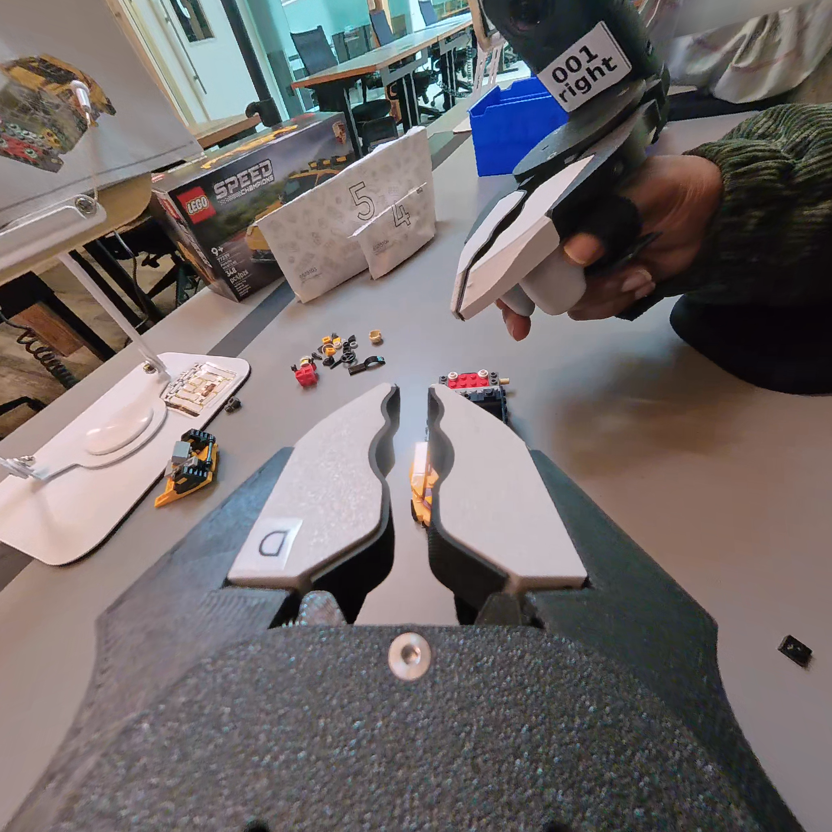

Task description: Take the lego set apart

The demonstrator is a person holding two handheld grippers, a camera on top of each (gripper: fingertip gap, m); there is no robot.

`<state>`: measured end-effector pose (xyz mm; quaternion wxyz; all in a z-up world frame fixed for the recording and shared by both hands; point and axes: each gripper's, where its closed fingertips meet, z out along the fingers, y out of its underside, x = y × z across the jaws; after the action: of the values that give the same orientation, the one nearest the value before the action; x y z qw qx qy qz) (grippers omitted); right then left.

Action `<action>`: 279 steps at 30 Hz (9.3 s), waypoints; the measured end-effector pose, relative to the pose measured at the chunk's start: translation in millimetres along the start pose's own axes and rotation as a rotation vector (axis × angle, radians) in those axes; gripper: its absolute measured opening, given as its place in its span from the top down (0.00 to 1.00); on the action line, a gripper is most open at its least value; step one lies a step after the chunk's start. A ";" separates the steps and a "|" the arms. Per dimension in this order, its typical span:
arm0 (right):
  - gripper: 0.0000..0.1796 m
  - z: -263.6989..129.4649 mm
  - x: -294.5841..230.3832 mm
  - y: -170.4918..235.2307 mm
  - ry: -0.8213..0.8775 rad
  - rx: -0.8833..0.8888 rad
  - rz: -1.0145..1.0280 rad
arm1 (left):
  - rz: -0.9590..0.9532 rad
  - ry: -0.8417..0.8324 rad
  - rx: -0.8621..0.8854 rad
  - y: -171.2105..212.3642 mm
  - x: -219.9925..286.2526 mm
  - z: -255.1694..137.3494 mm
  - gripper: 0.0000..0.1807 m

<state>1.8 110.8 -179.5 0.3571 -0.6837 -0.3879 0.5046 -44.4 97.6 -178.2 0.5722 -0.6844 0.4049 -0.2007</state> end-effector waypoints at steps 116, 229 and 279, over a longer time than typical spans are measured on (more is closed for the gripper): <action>1.00 -23.5 20.6 -3.1 0.035 0.053 -0.081 | -1.125 0.782 -0.458 48.7 -67.1 86.6 0.86; 0.96 2.4 40.8 8.7 -0.012 -0.195 -1.020 | -0.498 0.447 -0.400 73.0 -66.0 133.8 0.77; 0.95 22.8 -94.1 -6.4 -0.493 -0.004 -0.088 | -0.183 0.411 -0.073 -8.6 62.0 -35.9 0.91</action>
<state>-39.2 32.0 -140.3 0.2722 -0.5232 -0.4936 0.6392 -31.5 26.9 -172.2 0.4321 -0.6831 0.4563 -0.3722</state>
